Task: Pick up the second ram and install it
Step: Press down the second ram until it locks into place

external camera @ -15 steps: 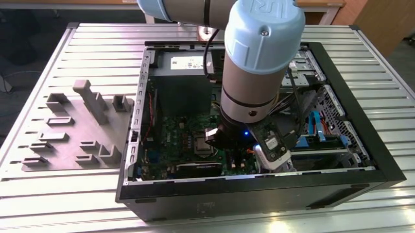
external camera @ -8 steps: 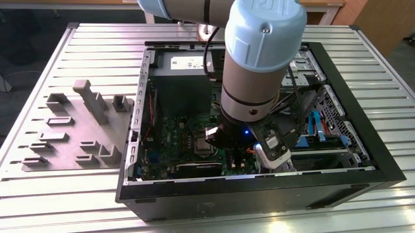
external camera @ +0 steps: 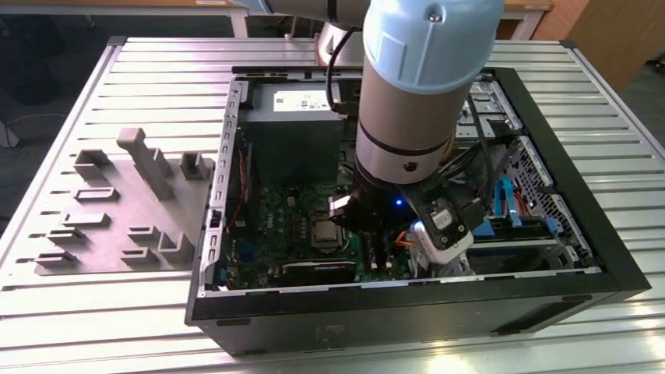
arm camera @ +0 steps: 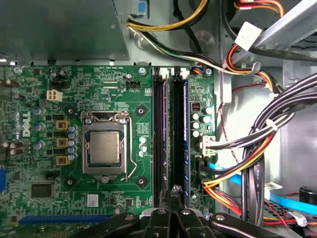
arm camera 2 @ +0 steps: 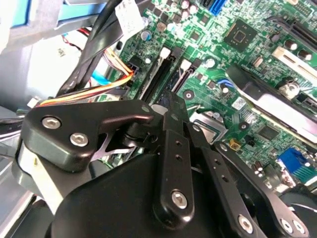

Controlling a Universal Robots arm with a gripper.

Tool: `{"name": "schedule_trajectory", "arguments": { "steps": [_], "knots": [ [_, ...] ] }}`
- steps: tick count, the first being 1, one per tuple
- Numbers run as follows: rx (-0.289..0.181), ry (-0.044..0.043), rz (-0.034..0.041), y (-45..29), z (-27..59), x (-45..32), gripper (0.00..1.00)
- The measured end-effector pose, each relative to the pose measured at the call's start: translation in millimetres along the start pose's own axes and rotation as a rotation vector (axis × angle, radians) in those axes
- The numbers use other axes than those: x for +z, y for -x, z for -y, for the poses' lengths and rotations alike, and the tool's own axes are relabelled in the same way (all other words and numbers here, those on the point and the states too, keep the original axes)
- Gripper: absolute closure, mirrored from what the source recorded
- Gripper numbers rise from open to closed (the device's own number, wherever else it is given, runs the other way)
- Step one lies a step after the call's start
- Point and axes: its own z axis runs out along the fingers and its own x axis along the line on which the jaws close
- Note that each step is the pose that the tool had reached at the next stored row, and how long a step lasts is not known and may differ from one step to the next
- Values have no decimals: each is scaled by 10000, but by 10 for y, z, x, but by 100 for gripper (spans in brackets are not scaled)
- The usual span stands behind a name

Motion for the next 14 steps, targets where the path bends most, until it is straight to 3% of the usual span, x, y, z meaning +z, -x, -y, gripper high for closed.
{"name": "schedule_trajectory", "arguments": {
  "steps": [5, 14],
  "knots": [
    [0, -2, 0, -1, -55, 2, 89],
    [0, -1, 0, -9, -311, 18, 89]
  ]
}}
